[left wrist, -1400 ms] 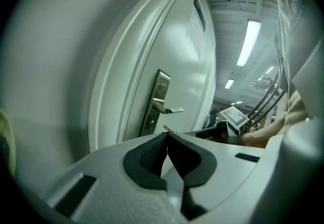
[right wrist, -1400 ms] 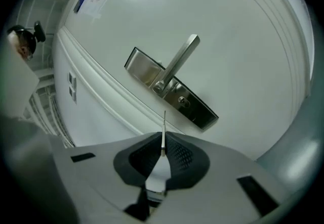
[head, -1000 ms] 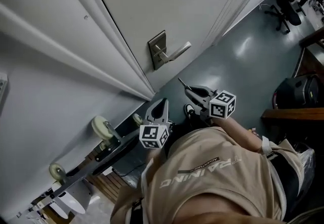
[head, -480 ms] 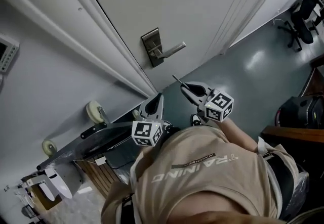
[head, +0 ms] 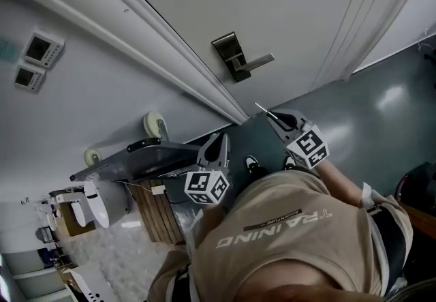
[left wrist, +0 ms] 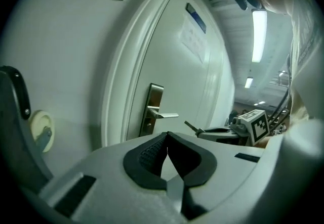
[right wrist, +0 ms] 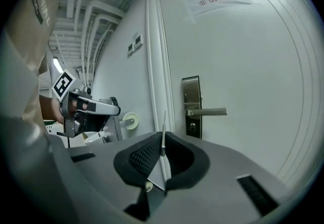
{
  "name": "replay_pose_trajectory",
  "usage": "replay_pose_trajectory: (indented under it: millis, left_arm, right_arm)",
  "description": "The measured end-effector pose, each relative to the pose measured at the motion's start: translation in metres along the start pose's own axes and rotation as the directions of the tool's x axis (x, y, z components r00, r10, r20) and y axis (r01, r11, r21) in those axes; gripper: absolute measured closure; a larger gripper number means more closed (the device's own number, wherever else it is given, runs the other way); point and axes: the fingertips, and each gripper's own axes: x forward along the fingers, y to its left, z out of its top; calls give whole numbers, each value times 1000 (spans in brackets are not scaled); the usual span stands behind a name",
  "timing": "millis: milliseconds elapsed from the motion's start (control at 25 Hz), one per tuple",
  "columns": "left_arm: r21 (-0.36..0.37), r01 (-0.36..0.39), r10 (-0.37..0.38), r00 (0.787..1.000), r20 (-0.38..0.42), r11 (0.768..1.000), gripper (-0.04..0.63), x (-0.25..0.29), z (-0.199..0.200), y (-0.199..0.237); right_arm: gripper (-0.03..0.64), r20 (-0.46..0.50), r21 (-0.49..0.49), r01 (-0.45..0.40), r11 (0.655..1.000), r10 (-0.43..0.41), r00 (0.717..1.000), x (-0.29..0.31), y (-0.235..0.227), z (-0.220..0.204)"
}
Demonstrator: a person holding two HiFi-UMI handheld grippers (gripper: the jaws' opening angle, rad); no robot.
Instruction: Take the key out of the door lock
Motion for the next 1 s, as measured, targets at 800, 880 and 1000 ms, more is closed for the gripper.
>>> replay_pose_trajectory:
  millis: [800, 880, 1000]
  left_arm:
    - [5, -100, 99, 994, 50, 995, 589, -11, -26, -29]
    - [-3, -87, 87, 996, 26, 996, 589, -2, -33, -26]
    - [8, -35, 35, 999, 16, 999, 589, 1, -30, -35]
  right_arm:
    - [589, 36, -3, -102, 995, 102, 994, -15, 16, 11]
    - [589, 24, -22, -95, 995, 96, 995, -16, 19, 10]
    - [589, -10, -26, -74, 997, 74, 997, -30, 20, 1]
